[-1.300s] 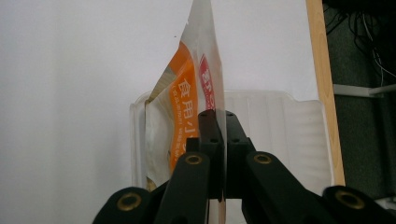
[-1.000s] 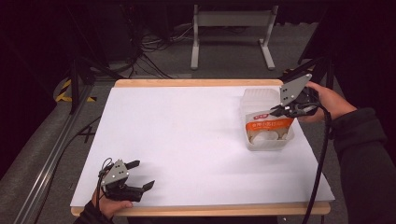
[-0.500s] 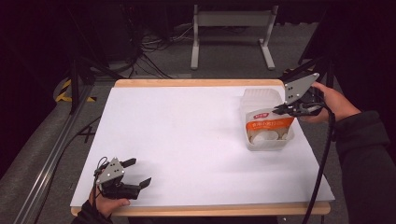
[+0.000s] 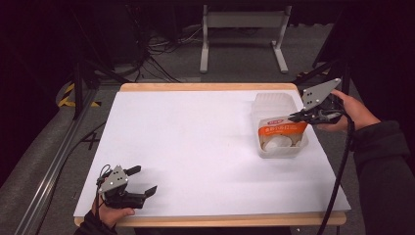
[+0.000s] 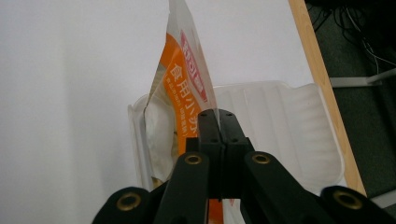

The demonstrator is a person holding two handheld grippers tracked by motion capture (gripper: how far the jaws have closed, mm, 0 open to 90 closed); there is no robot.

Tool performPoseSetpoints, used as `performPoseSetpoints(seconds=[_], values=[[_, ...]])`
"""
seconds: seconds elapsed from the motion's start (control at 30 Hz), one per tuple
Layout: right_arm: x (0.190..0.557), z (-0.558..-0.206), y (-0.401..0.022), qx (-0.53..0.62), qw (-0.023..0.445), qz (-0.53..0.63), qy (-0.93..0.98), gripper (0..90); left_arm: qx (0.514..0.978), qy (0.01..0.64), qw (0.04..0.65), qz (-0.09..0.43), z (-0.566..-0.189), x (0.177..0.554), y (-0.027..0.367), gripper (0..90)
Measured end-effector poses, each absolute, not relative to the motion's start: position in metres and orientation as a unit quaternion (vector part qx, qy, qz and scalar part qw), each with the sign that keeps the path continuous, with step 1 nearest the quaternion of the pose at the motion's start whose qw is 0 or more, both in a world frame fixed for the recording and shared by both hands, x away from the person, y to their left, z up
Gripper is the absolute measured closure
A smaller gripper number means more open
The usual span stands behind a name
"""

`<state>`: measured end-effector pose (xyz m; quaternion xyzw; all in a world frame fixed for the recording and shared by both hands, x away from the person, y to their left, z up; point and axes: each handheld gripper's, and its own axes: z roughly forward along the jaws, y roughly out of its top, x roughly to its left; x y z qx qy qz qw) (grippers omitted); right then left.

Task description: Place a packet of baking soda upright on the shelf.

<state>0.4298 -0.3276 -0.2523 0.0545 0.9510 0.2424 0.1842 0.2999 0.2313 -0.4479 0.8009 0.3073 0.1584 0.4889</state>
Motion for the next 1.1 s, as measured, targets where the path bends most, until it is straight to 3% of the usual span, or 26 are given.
performPoseSetpoints(seconds=[1.1], values=[[0.4272,-0.2495,-0.3286,0.070,0.202,0.244,0.946,87.3,0.794,0.313,0.495,0.165,-0.4472,0.3002,0.2386,10.4]])
